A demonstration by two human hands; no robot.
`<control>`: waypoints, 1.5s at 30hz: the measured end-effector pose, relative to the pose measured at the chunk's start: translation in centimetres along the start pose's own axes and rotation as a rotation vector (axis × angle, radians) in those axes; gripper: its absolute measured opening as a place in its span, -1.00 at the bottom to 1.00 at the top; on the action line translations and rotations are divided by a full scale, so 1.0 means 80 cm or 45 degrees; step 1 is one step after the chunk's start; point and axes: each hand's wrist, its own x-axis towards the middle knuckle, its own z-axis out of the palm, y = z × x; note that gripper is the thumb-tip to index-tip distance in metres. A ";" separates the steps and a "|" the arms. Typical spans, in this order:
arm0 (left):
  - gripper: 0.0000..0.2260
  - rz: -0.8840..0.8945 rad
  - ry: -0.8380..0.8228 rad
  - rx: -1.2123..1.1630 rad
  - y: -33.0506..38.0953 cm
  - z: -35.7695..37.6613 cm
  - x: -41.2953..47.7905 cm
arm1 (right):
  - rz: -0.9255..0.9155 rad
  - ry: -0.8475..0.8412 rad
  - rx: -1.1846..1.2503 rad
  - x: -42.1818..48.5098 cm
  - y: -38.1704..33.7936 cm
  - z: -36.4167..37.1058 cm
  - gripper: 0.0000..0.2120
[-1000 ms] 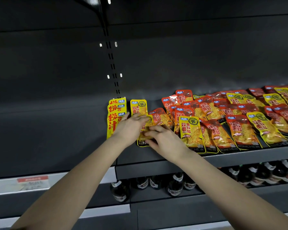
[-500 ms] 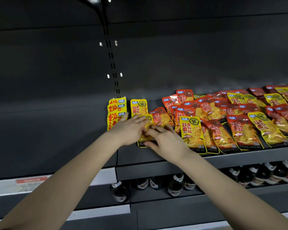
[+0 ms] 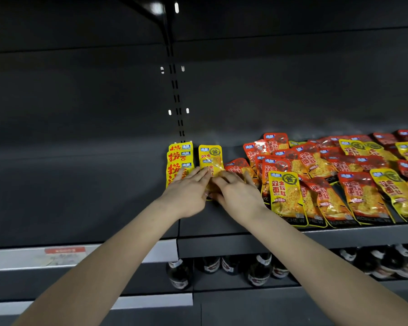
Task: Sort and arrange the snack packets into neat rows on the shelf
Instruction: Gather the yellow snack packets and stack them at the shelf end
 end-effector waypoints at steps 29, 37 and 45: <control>-0.50 -0.091 0.130 -0.097 -0.011 -0.010 0.018 | 0.017 0.108 0.058 0.013 0.018 -0.015 -0.56; -0.51 -0.150 0.205 -0.071 -0.011 -0.021 0.019 | 0.086 0.097 0.062 0.008 0.043 -0.019 -0.58; -0.54 -0.054 0.380 -0.024 0.025 -0.044 0.036 | 0.144 0.146 0.019 -0.002 0.068 -0.038 -0.56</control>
